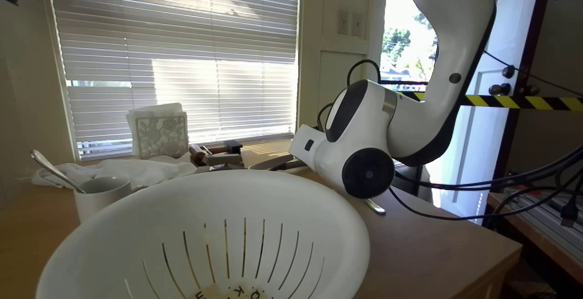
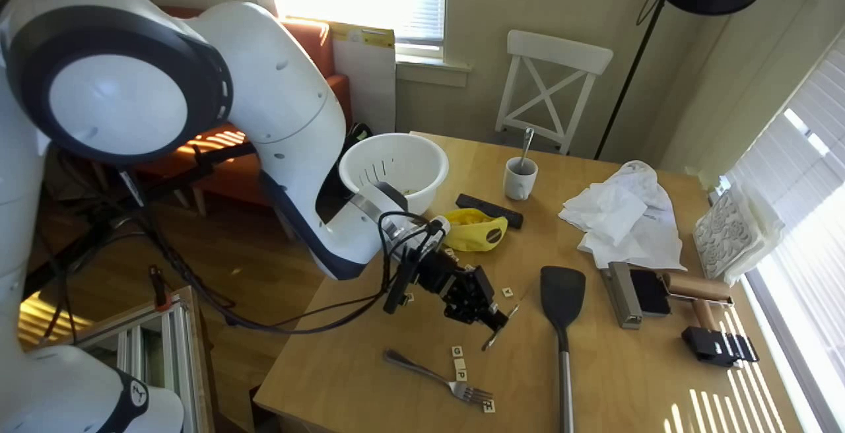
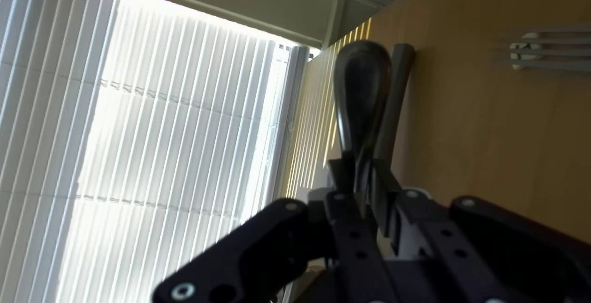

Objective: Move the knife on the table

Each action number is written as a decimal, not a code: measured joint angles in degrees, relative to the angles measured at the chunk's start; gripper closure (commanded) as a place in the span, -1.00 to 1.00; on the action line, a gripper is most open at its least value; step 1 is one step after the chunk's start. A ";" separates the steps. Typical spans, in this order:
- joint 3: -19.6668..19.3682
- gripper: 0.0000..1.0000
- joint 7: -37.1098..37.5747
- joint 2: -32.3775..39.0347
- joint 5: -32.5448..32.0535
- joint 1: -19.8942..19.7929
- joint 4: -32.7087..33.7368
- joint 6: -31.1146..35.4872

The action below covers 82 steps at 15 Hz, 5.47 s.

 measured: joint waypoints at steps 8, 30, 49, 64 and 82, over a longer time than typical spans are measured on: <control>-0.04 0.92 -1.27 0.33 -9.68 -3.49 -1.94 3.11; 0.77 0.92 6.82 -0.45 -15.97 -8.88 -4.43 11.52; 0.77 0.92 10.67 -3.18 -20.53 -10.10 -7.55 16.76; 0.83 0.92 9.20 -2.53 -20.53 -9.92 -7.57 16.76; 1.13 0.92 5.19 -1.72 -21.30 -8.72 -7.55 13.16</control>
